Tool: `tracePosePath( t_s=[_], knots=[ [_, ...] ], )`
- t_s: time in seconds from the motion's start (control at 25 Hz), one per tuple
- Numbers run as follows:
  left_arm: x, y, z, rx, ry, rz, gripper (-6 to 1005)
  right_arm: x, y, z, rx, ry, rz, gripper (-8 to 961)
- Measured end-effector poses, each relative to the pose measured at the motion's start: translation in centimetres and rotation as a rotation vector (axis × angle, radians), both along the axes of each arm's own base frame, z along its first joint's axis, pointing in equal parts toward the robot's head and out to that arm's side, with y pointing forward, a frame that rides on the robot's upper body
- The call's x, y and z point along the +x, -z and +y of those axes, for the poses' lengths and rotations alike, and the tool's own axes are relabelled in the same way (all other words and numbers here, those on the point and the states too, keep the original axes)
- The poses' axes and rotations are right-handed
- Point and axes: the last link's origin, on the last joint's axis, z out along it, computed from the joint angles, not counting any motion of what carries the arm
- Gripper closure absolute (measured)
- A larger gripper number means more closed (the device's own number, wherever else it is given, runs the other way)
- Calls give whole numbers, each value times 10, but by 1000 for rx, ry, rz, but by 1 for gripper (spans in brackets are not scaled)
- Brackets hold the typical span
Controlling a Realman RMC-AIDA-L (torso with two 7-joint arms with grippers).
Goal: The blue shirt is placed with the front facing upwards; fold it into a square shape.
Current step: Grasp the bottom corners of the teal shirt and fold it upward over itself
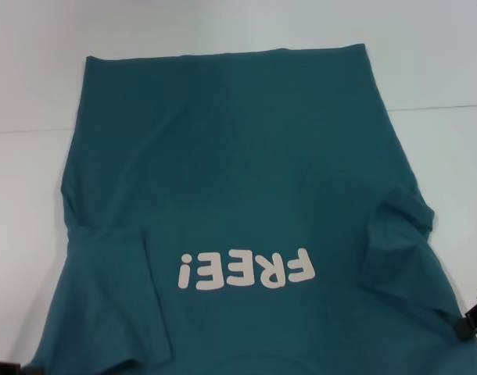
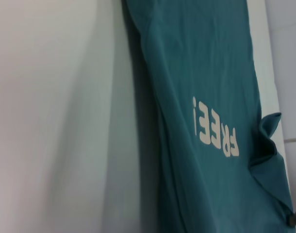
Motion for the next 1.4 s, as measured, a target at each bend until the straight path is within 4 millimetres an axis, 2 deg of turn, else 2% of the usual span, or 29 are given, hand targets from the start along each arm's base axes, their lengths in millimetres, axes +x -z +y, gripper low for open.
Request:
tracePosePath(
  t_s=[0.16,0.28,0.56,0.8,1.04,1.4],
  knots=[
    [0,1,-2,-13,0,-2,932,2,0,-2,-1,0,1,926],
    [5,1,7,-8,15,-12,930,0,0,1,18,-22,20,926],
    [30,15,59,1,45,-35,928,-18,9,23,95,-88,95,927],
    [44,19,100,78,1,10,925,-21,6,44,224,-35,104,927],
    [54,21,134,150,-39,63,923,-30,3,65,321,-27,93,926],
    [71,31,173,212,-39,178,919,-49,2,99,481,-39,105,926]
  ],
)
